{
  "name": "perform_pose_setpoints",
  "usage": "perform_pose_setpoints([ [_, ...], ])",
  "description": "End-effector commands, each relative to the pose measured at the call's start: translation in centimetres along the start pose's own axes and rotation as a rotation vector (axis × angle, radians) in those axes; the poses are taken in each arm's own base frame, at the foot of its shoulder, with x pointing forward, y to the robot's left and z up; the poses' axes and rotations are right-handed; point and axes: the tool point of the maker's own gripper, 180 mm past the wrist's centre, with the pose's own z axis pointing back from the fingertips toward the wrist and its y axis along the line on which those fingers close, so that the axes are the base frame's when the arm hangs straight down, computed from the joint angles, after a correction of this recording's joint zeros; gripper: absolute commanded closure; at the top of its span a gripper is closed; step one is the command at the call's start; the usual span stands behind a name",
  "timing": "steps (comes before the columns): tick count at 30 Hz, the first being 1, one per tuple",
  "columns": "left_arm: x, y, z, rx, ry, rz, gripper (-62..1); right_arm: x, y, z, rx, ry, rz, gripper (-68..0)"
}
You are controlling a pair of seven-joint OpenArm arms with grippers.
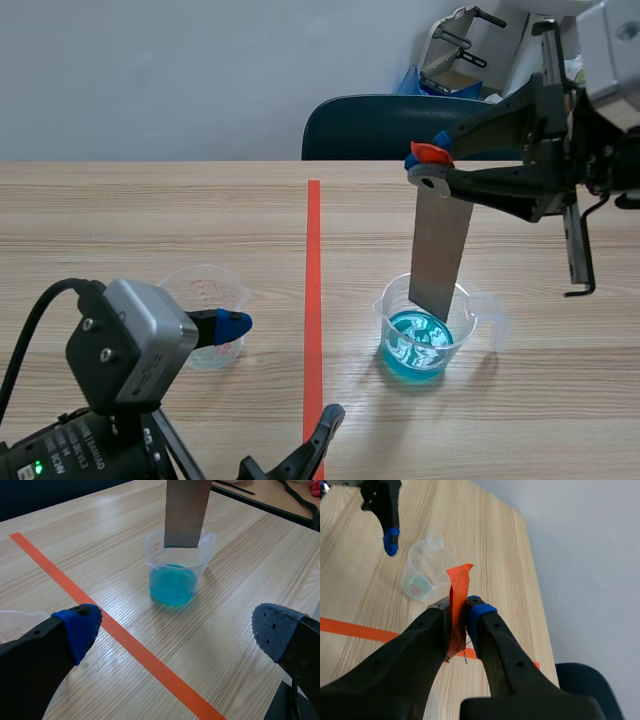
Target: Do the redox reaction experiment
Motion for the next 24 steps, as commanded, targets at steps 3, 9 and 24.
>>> perform_pose_setpoints([
  [3,1.2,0.0,-0.2,0.003,-0.044,-0.002,-62.3,-0.4,-1.2,0.3,-0.043,-0.005,0.010,-0.8],
  [9,1.2,0.0,-0.2,0.003,-0.044,-0.002,-62.3,-2.3,-0.9,-0.2,-0.056,0.023,-0.012,-0.8],
  [24,1.2,0.0,-0.2,0.003,-0.043,-0.002,-62.3,-6.4,0.3,-1.3,-0.077,0.079,-0.091,-0.8],
])
